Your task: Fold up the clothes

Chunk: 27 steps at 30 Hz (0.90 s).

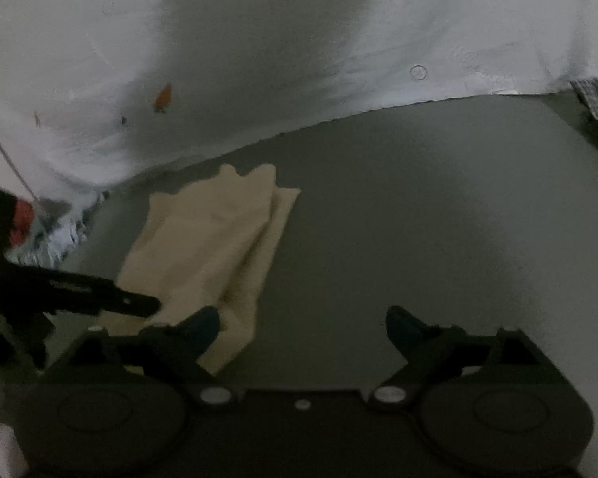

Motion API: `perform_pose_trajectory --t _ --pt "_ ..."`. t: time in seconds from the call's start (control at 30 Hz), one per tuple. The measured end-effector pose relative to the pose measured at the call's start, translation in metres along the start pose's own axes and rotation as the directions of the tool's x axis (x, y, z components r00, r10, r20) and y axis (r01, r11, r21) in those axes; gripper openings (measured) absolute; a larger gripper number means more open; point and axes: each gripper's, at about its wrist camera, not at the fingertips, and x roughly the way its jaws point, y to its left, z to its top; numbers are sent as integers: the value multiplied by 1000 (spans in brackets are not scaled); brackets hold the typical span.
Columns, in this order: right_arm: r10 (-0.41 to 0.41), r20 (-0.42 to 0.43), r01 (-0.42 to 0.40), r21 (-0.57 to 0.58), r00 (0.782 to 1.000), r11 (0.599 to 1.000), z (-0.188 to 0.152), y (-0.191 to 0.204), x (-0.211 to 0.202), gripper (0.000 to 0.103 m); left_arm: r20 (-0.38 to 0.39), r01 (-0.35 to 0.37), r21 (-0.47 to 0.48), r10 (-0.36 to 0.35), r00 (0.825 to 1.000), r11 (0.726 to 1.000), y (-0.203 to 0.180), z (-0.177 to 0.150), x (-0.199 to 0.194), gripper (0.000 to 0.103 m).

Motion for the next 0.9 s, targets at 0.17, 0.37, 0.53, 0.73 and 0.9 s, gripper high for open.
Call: perform_pose_trajectory --t 0.17,0.37,0.53,0.73,0.9 --pt "180 -19 -180 -211 983 961 5 -13 18 93 -59 15 -63 -19 998 998 9 8 8 103" --pt "437 -186 -459 -568 880 683 13 -3 21 58 -101 -16 -83 7 995 996 8 15 9 103" --pt "494 -357 -583 -681 793 443 19 16 32 56 -96 -21 -141 7 995 990 13 11 8 103" --pt "480 -464 -643 -691 745 330 20 41 46 52 -102 -2 -129 -11 995 992 18 14 9 103" --pt "421 -492 -637 -687 762 349 -3 38 25 51 -85 25 -94 -33 996 995 22 14 7 103"
